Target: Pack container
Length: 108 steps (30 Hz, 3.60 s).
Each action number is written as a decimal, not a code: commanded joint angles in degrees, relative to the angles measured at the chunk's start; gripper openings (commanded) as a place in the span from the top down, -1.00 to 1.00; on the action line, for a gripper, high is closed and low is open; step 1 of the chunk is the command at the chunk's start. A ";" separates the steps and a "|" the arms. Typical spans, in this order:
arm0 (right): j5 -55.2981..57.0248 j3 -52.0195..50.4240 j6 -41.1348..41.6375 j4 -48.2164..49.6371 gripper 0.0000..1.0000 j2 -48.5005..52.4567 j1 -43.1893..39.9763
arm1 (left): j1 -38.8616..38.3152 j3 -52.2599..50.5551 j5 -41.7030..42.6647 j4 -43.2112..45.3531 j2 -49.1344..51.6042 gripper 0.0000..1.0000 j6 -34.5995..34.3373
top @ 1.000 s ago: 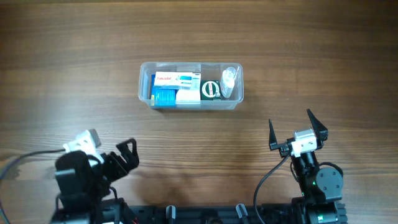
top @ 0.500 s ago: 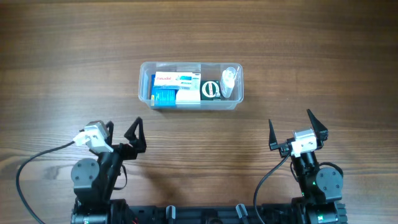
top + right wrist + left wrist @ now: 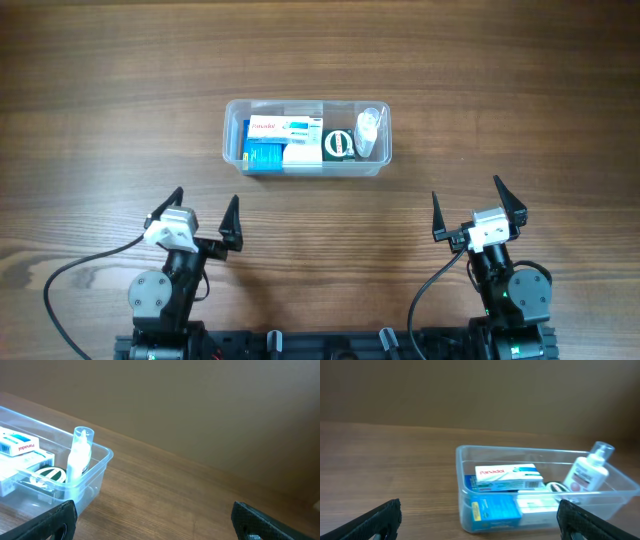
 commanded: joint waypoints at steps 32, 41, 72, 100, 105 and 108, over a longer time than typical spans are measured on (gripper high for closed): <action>0.72 -0.04 -0.48 0.11 -1.00 -0.24 -0.28 | -1.49 -1.03 -10.27 0.79 -0.66 -0.99 -2.62; 0.74 -0.04 -0.50 0.11 -0.99 -0.24 -0.28 | -1.49 -1.03 -10.29 0.76 -0.63 -0.99 -2.62; 0.74 -0.04 -0.48 0.11 -1.00 -0.24 -0.28 | -1.49 -1.03 -10.27 0.76 -0.63 -0.99 -2.62; 0.74 -0.04 -0.48 0.11 -1.00 -0.13 -0.28 | -1.49 -1.03 -10.27 0.76 -0.63 -0.99 -2.62; 0.74 -0.04 -0.46 0.11 -0.99 -0.13 -0.28 | -1.49 -1.03 -10.27 0.76 -0.63 -0.99 -2.62; 0.74 -0.04 -0.48 0.11 -0.99 -0.13 -0.28 | -1.49 -1.03 -10.27 0.76 -0.63 -0.99 -2.62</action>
